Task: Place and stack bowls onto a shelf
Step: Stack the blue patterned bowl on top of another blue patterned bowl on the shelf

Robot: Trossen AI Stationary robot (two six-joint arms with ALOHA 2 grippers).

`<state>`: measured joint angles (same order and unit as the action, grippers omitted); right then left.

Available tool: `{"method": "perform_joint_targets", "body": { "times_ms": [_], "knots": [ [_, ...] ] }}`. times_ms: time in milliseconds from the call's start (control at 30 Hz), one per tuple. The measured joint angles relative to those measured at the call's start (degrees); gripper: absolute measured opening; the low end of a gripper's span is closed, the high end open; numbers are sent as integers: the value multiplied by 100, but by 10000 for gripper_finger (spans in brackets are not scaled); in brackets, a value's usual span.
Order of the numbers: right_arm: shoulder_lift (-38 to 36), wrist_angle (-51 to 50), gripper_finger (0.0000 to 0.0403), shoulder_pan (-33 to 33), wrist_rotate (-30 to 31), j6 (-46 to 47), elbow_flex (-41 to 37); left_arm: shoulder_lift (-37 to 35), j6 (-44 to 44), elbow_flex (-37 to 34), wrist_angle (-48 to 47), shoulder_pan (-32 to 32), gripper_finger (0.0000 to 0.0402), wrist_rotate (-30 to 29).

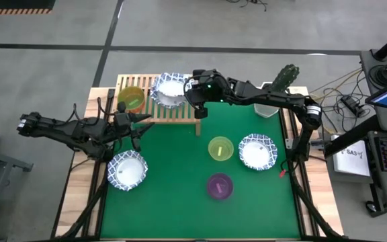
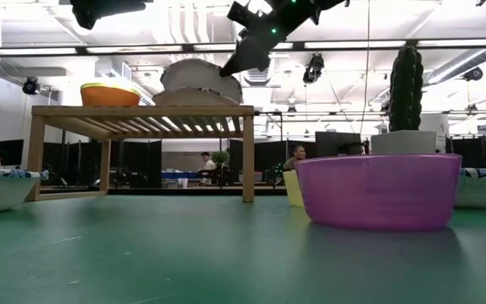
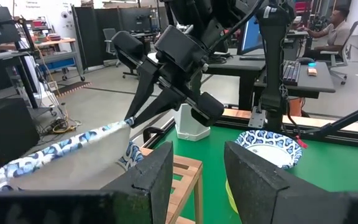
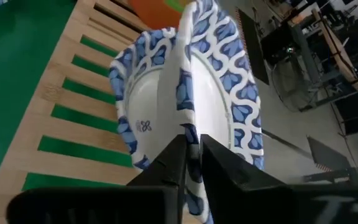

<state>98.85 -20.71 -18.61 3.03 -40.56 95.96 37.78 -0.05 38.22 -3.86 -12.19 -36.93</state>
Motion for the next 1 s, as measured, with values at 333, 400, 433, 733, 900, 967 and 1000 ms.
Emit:
{"method": "perform_joint_targets", "body": {
  "times_ms": [333, 400, 433, 733, 900, 967, 1000],
  "knots": [
    [-2, -2, 107, 130, -4, 311, 0, 0, 0, 0, 0, 0, 127, 0],
    [-4, -2, 115, 186, 0, 464, 0, 0, 0, 0, 0, 0, 127, 0],
    [-5, -1, 118, 214, -1, 536, 0, 0, 0, 0, 0, 0, 127, 0],
    [-313, -495, 114, 381, -42, 1418, -2, 6, 0, -13, -11, 0, 127, 0],
    [-670, -1221, 99, 486, -770, 1916, -76, 11, 0, -13, -35, 0, 127, 0],
    [-857, -1382, 94, 578, -998, 2032, -267, 31, -2, -13, -42, 0, 127, 0],
    [-971, -1365, 93, 625, -1073, 2059, -404, 38, -1, -13, -40, 0, 127, 0]
  ]
}}
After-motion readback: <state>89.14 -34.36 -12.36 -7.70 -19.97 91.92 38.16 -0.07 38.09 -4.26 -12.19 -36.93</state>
